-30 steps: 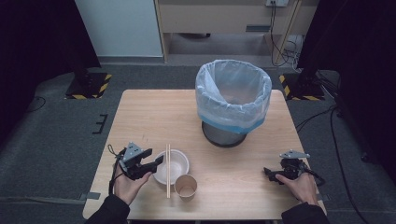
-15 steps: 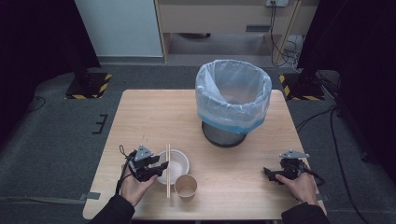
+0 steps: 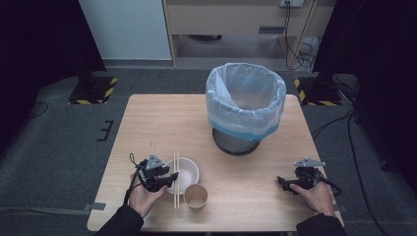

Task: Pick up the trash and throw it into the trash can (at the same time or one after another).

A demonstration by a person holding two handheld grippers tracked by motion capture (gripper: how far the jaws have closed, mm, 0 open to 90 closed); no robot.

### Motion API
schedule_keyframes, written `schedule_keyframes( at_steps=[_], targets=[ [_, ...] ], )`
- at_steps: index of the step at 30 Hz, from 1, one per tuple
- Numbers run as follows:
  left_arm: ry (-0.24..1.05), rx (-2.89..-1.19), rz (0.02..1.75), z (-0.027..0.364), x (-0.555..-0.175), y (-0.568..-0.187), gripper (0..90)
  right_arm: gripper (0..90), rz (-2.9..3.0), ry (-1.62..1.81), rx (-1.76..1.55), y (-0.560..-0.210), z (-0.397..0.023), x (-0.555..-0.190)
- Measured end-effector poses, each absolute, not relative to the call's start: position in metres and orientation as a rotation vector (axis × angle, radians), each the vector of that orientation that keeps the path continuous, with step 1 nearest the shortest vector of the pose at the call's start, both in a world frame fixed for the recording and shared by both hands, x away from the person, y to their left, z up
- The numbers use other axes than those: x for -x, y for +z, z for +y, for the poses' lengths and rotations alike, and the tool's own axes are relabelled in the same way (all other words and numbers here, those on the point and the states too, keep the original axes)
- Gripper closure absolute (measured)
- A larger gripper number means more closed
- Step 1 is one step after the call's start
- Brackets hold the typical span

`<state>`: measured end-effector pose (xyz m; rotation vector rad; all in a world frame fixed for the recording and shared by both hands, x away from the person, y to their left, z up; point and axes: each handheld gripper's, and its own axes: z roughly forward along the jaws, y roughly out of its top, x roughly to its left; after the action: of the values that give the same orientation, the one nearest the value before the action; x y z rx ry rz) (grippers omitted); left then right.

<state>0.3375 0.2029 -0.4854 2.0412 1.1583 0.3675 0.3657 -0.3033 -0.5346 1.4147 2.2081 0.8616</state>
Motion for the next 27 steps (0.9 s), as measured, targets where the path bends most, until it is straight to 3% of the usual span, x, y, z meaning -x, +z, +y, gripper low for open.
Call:
schedule_keyframes(
  at_steps=[9, 27],
  targets=[
    [0.369, -2.047, 1.174, 0.2044, -0.3389, -0.4866, 57.3, 2.9, 2.208, 0.862, -1.412, -0.5346, -0.3033, -0.3658],
    [0.358, -2.062, 1.253, 0.2098, -0.3421, -0.4879, 77.0, 2.9, 2.210, 0.864, -1.409, -0.5347, -0.3031, -0.3660]
  ],
)
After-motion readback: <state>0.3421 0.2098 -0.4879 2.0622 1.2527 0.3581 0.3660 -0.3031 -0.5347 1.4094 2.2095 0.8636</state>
